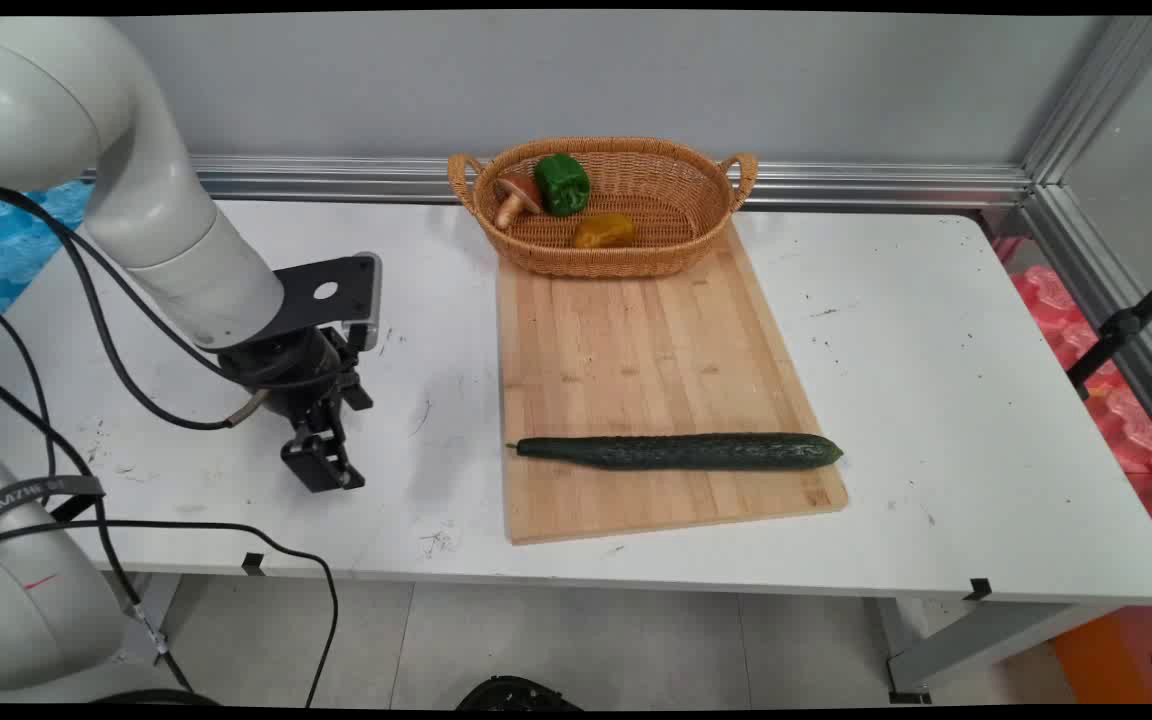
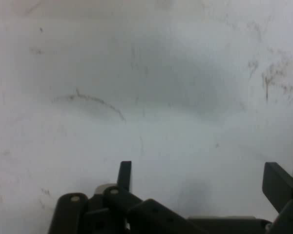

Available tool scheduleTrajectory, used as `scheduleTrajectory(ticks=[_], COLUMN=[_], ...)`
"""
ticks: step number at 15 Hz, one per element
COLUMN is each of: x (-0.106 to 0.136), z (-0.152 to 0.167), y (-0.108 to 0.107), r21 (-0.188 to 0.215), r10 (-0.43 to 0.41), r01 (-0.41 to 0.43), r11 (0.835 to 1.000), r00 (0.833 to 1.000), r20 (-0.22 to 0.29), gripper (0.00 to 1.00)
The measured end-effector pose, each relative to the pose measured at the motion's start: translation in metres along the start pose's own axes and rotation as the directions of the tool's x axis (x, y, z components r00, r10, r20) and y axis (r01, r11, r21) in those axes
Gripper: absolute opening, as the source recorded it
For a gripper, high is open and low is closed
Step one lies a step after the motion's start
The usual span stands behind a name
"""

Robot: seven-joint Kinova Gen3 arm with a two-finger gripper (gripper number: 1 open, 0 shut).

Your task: Pick up the cucumber from the cutting board

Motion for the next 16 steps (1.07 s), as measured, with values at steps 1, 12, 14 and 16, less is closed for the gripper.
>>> scheduleTrajectory(ticks=[1, 12, 14, 16], x=[0.001, 0.105, 0.133, 0.159], z=[0.0, -0.005, -0.002, 0.002], y=[0.0, 0.003, 0.006, 0.009], r21=[0.002, 0.007, 0.004, 0.004], r10=[0.0, 0.005, 0.009, 0.015], r01=[0.0, -0.003, -0.008, -0.015], r11=[1.0, 1.0, 1.0, 1.0], r00=[1.0, 0.98, 0.971, 0.961], r20=[-0.006, -0.198, -0.237, -0.274], gripper=[1.0, 1.0, 1.0, 1.0])
